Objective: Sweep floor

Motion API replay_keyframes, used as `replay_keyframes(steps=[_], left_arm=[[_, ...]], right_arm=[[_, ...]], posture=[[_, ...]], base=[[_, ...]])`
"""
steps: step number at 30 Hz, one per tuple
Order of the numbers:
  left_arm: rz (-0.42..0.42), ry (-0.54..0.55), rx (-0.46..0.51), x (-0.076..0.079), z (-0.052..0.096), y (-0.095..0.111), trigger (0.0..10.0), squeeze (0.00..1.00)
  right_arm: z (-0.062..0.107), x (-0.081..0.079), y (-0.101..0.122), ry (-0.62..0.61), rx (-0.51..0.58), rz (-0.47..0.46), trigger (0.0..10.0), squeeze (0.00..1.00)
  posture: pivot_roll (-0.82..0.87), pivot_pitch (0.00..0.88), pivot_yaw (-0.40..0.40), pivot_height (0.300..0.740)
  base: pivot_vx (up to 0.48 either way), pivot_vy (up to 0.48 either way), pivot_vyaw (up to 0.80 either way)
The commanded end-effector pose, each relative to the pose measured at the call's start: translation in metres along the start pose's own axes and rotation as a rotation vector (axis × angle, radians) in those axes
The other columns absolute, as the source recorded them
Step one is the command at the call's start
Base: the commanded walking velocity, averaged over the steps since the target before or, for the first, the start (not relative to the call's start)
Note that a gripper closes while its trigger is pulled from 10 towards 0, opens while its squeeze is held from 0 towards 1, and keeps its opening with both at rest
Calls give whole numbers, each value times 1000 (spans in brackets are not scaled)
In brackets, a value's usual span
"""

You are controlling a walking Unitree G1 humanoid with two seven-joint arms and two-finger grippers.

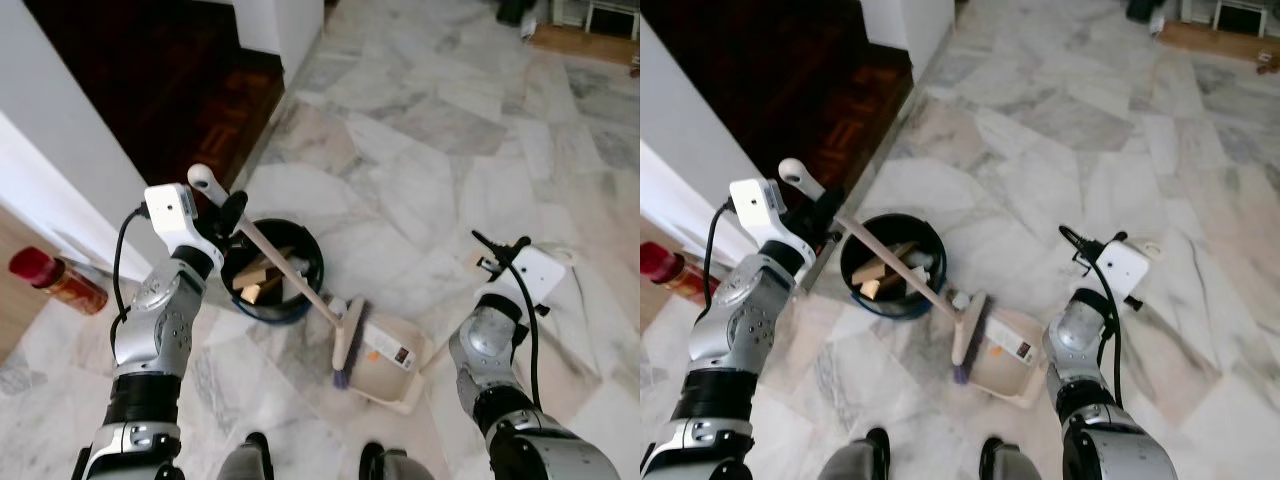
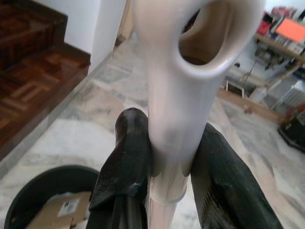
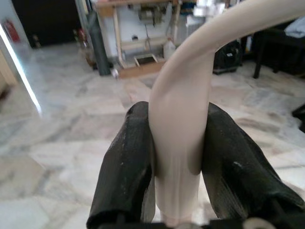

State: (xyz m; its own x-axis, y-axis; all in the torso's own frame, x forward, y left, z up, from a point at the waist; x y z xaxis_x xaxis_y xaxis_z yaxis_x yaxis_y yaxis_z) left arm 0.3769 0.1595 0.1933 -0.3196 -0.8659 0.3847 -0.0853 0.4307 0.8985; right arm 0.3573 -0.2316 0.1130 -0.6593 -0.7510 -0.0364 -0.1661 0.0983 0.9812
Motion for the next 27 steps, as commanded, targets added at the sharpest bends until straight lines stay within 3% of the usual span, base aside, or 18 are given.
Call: replay_keyframes(steps=[1,6,15,21,23,27], left_arm=[[17,-20,41,1,-3,8,10000,0],[3,-32,71,5,-8,15,10000,0],[-114,-84,175,22,-12,48,10000,0],[-231,-36,278,20,-4,82,10000,0],[-237,-36,285,21,-4,84,10000,0],[-307,-36,374,33,0,115,10000,0]], right_arm=[[-5,7,5,-44,24,-21,10000,0],[-9,12,9,-73,39,-17,10000,0],[-19,23,21,-135,93,0,10000,0],[-23,25,28,-180,116,-17,10000,0],[-24,26,29,-184,118,-17,10000,0],[-27,29,35,-218,136,-49,10000,0]], posture=[[210,50,18,740],[204,26,10,740],[209,6,-3,740],[203,0,-2,740],[203,0,-2,740],[199,0,5,740]], base=[[0,0,0],[0,0,0],[0,0,0],[0,0,0],[0,0,0],[0,0,0]])
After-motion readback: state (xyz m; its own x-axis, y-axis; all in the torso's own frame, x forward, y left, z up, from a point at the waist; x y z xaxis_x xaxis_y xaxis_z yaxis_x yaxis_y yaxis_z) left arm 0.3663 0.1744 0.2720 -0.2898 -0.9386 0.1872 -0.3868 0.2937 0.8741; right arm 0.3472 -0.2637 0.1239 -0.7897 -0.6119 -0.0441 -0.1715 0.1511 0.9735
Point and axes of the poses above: a point about 5 cm out from each wrist's last joint towards the gripper, its own z axis pointing back from the gripper into the wrist, its own y axis along the axis of the wrist's last joint, x = y × z, the point moved 3 cm from there along -z, pointing out of the wrist towards the gripper, and after that the axes turned 5 degrees about z, right-handed, at the moved point
